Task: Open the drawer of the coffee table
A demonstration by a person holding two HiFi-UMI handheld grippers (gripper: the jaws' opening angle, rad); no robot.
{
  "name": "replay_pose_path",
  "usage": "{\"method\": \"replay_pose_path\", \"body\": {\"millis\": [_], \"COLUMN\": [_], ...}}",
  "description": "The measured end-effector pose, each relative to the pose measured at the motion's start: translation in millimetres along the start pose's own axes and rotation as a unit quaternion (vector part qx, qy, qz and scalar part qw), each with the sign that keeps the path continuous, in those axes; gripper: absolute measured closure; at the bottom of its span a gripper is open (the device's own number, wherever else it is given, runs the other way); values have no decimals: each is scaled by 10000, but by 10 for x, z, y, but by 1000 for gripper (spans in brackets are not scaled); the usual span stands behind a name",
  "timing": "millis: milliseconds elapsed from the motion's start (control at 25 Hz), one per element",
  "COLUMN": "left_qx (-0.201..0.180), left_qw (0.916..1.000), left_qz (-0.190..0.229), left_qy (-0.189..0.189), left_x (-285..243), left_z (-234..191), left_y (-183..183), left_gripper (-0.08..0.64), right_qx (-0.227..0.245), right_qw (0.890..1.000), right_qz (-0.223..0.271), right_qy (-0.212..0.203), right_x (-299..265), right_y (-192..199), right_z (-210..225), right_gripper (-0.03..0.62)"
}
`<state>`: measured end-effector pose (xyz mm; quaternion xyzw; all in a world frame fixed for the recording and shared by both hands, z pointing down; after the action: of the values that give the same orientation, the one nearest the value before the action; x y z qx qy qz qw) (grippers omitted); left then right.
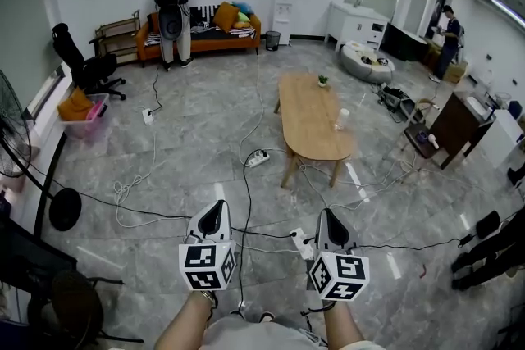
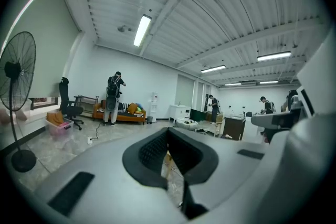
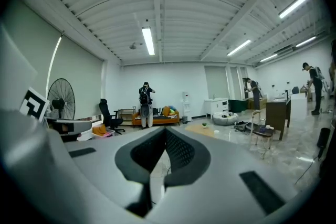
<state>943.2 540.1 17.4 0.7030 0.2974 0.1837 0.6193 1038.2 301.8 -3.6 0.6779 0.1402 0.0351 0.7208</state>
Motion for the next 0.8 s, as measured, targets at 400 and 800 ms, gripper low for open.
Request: {"method": "replay_pose_path", "body": {"millis": [400,800], "left_qx": [32,110], "left_qw": [10000,9997], "left_qz": [90,147], "left_qy": [17,151], "left_x": [81,114], "left_z": [87,170], "left_y": [-6,-35], "left_gripper": [565,403], "right_qx": [-175,-119], "right_qw": [9998,9998], "right_qz": [53,169], "right_qy": [-45,53], "right_x": [53,156], "right_y": [-15,-19], "right_z": [14,149], "right_gripper": [522,431]}}
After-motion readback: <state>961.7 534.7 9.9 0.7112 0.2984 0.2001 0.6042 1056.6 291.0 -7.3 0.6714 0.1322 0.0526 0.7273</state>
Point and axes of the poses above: the fingertips, and each gripper's own axes: x backward along the fingers, z to its right, y out of its underside, the point moved 6 cm from there along x, backward along the fingers, and after that the axes turned 8 degrees about y, right-handed, at the moved point
